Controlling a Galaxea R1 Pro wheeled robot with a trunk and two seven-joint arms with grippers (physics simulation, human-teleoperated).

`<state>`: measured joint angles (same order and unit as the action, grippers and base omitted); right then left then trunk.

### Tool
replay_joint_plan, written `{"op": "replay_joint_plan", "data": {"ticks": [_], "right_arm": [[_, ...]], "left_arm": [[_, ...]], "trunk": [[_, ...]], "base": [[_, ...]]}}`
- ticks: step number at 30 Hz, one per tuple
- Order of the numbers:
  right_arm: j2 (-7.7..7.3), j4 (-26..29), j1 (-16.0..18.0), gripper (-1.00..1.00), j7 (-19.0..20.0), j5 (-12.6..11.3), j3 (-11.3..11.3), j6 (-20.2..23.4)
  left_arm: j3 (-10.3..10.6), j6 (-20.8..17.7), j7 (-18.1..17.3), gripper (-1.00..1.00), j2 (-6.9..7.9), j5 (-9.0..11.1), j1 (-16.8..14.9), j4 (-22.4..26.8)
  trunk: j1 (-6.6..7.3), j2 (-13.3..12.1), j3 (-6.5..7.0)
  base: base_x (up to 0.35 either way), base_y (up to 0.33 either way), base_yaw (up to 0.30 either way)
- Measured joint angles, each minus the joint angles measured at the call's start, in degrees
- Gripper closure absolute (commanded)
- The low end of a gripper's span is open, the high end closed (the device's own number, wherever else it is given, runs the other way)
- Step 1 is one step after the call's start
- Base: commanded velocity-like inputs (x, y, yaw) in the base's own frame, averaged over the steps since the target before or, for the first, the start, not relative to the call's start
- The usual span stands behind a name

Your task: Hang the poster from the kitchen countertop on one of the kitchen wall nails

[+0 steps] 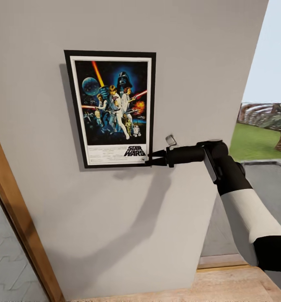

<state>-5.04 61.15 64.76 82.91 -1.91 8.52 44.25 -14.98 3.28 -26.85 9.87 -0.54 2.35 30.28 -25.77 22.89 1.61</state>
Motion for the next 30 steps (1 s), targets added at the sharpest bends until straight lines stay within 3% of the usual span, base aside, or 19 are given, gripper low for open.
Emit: {"op": "replay_joint_plan", "data": {"ticks": [5,11,12,17,18,19,20,21,22,23,24,25,26,30], "right_arm": [[-0.04,0.46,-1.48,-1.00,0.16,0.01,-0.01,-0.15],[-0.15,5.65,-6.12,-1.00,0.20,0.13,-0.03,-0.26],[-0.20,8.08,-8.48,-1.00,0.22,0.17,-0.05,-0.28],[-0.41,10.13,-12.59,-1.00,0.33,0.22,-0.10,-0.36],[-0.67,10.86,-17.81,-1.00,0.33,0.29,-0.28,-5.15],[-0.73,10.87,-26.45,-1.00,0.25,0.35,-0.31,-7.67],[-0.80,10.21,-35.96,-1.00,-0.01,0.44,-2.40,-14.46],[-0.87,4.15,-46.20,-1.00,-0.10,0.58,-7.51,-25.47],[-0.94,-1.70,-54.63,-1.00,-0.20,0.60,-8.99,-29.37],[-1.05,-2.50,-57.43,-1.00,-0.22,0.60,-9.71,-31.45],[-1.32,-4.94,-53.79,-1.00,-0.25,0.61,-10.48,-33.57],[-3.04,-13.54,-52.91,-1.00,-0.36,0.56,-13.30,-41.40],[-3.97,-24.12,-55.09,-1.00,-0.44,0.50,-14.39,-44.42],[-5.74,-35.31,-55.67,-1.00,-2.64,0.37,-15.67,-49.14]], "left_arm": [[-0.01,-0.01,0.00,-1.00,0.01,0.00,0.00,0.01],[-0.01,-0.01,0.00,-1.00,0.00,0.00,0.00,0.01],[-0.01,-0.01,0.00,-1.00,0.00,0.00,0.00,0.01],[-0.01,-0.01,0.00,-1.00,0.03,0.00,0.00,0.01],[0.00,0.00,0.00,-1.00,0.00,-0.01,0.00,0.00],[-0.04,-0.01,0.00,-1.00,0.00,0.00,0.00,0.00],[-0.08,-0.01,0.00,-1.00,0.00,0.04,0.00,-0.05],[-0.42,0.00,0.03,-1.00,0.00,0.12,0.00,-0.05],[-0.48,-0.01,0.05,-1.00,0.00,0.14,0.01,-0.04],[-0.49,-0.03,0.06,-1.00,-0.01,0.15,0.01,-0.04],[-0.49,-0.02,0.06,-1.00,-0.02,0.12,0.00,-0.07],[-0.43,-0.06,0.18,-1.00,-0.06,0.10,0.01,-0.07],[-0.44,-0.08,0.38,-1.00,-0.07,0.08,0.01,-0.09],[-0.16,-0.08,1.89,-1.00,-0.10,0.05,0.00,-1.31]], "trunk": [[0.01,0.00,0.00],[0.01,0.00,0.00],[0.01,0.01,-0.01],[0.01,0.00,-0.01],[0.02,0.03,0.02],[0.00,-0.02,-0.02],[0.01,-0.01,-0.01],[0.00,-0.02,0.00],[0.01,-0.01,-0.02],[0.02,0.02,-0.02],[0.00,0.00,0.01],[0.01,0.01,0.01],[0.00,-0.01,-0.02],[0.01,0.00,-0.01]], "base": [[-0.017,0.000,0.000],[-0.004,0.000,0.000],[-0.001,0.000,0.000],[0.000,0.000,0.000],[0.000,0.000,0.000],[0.000,0.000,0.000],[0.000,0.000,0.000],[0.000,0.000,0.000],[0.000,0.000,0.000],[0.000,0.000,0.000],[0.000,0.000,0.000],[0.000,0.000,0.000],[0.000,0.000,0.000],[0.000,0.000,0.000]]}}
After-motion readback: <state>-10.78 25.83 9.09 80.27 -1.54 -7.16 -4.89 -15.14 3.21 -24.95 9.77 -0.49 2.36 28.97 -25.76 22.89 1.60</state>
